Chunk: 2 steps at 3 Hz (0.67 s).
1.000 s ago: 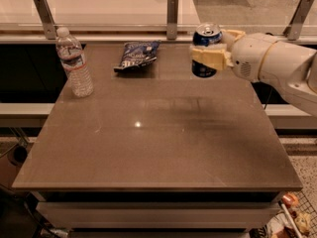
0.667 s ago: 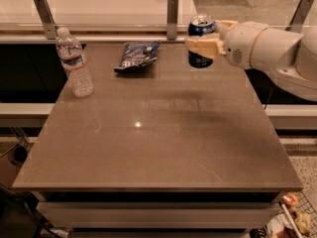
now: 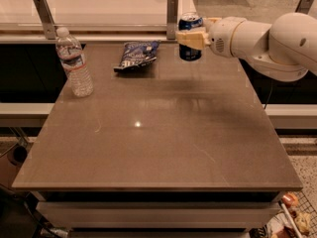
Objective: Move pepsi can near blue chip bag
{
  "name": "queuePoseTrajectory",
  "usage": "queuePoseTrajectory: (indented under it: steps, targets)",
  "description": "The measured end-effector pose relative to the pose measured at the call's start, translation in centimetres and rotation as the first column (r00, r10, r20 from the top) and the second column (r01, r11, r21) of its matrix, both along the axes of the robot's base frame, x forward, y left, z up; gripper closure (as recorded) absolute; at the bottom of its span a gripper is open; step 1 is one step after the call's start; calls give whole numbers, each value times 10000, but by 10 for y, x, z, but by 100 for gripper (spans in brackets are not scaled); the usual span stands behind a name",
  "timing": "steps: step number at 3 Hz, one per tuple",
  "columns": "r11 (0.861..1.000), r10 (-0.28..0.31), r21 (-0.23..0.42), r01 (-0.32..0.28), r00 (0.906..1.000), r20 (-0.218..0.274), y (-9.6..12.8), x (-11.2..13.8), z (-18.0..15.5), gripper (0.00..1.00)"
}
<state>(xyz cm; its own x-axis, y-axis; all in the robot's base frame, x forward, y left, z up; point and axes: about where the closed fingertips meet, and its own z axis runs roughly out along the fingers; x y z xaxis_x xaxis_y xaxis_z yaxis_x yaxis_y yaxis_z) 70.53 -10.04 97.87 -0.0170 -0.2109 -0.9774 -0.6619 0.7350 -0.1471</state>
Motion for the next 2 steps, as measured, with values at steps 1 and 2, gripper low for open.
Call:
queuePoseTrajectory:
  steps: [1, 2]
  targets:
    - [9995, -65, 317, 71, 9998, -202, 3, 30, -15, 100]
    - [9983, -152, 565, 174, 9991, -392, 5, 56, -31, 100]
